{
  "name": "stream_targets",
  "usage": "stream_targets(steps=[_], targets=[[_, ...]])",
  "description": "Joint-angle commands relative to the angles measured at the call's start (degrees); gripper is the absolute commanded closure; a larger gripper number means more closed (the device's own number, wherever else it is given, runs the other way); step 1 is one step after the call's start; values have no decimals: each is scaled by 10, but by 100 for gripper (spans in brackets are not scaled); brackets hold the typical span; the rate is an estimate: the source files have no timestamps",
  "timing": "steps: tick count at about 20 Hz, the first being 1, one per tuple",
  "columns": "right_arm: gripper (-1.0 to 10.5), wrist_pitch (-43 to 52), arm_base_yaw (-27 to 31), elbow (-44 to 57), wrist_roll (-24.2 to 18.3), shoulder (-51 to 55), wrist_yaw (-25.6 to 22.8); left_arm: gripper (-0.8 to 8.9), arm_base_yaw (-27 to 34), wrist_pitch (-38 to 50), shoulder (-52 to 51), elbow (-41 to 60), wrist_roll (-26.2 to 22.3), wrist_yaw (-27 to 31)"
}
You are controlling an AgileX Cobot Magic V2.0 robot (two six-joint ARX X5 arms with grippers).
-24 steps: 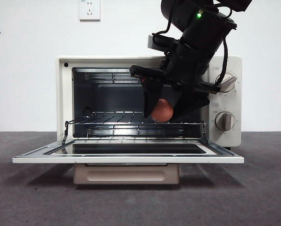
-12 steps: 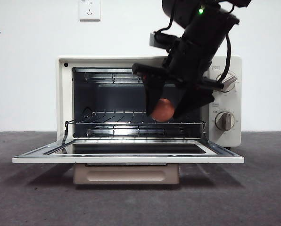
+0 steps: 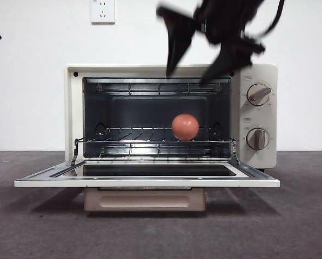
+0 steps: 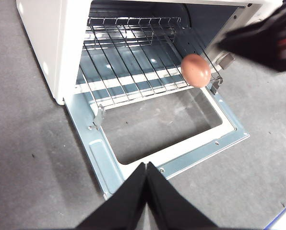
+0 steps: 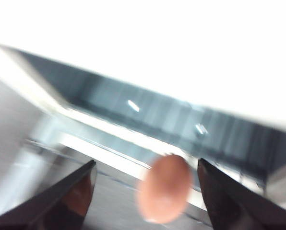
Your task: Eggoven
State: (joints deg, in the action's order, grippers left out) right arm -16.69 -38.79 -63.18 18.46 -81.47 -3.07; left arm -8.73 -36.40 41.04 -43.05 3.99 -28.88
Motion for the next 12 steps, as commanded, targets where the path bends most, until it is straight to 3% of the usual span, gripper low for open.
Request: stream_targets(steps=[1, 12], targets=[[608, -13, -18, -6, 5, 49, 0, 807, 0, 35, 22, 7, 0, -3], [609, -237, -65, -6, 0, 326, -5, 807, 9, 289, 273, 95, 46, -3]])
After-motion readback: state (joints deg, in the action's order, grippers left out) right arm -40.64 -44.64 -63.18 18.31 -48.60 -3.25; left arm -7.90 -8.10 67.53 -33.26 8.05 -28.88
